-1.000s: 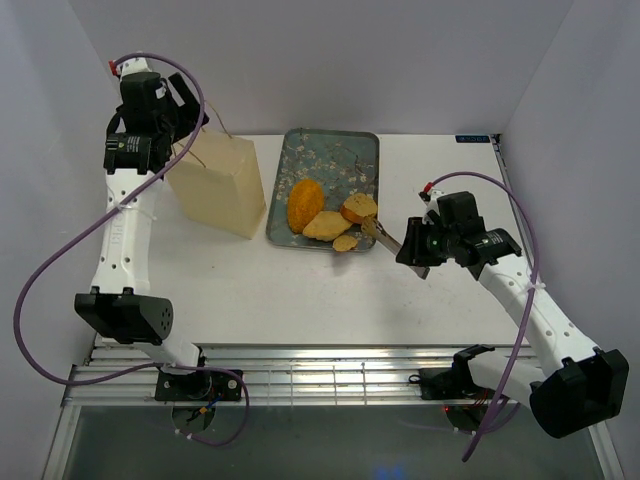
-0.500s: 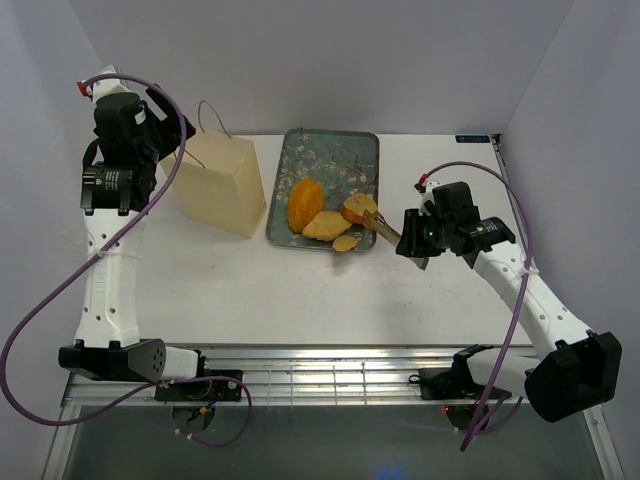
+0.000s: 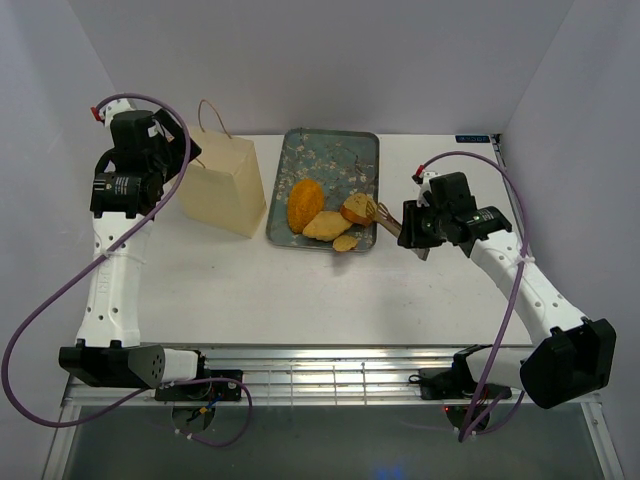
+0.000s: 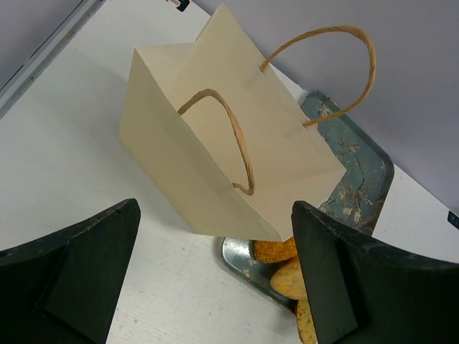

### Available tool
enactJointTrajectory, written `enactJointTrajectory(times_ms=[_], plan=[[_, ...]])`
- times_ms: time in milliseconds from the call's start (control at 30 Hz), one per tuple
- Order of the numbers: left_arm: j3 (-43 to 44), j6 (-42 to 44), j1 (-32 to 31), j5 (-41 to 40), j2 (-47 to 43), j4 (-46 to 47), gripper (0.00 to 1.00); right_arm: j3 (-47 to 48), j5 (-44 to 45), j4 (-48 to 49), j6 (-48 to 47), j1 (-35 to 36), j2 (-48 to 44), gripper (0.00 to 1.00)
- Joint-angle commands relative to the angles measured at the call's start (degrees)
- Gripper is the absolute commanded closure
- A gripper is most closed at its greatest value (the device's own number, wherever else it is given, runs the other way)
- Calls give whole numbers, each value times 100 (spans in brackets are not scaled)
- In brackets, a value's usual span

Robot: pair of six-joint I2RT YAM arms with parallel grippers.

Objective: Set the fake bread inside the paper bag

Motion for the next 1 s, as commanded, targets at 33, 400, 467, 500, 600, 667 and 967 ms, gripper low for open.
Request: enactJointTrajectory(times_ms=[33,400,467,500,600,667,967], plan=[[-44,-54,35,76,-257,100,4,169,-293,88,167,32,-239,57],[-317,-10,35,322,-442,285,4,-148,-390,150,-35,41,-434,53],[-343,8,35,323,-460,294,4,-148,-276,97,-79,41,-442,52],[-361,8,35,331,-494,311,4,-156,-258,97,-96,41,-460,52],[-431,17,35,384,-556,329,4,-218,-223,88,-140,41,-451,52],[-458,25,35,410,-583,337,4,-288,-249,105,-167,41,-451,52],[-458,69,35,489,-662,346,4,-464,-328,308,-202,41,-337,52]])
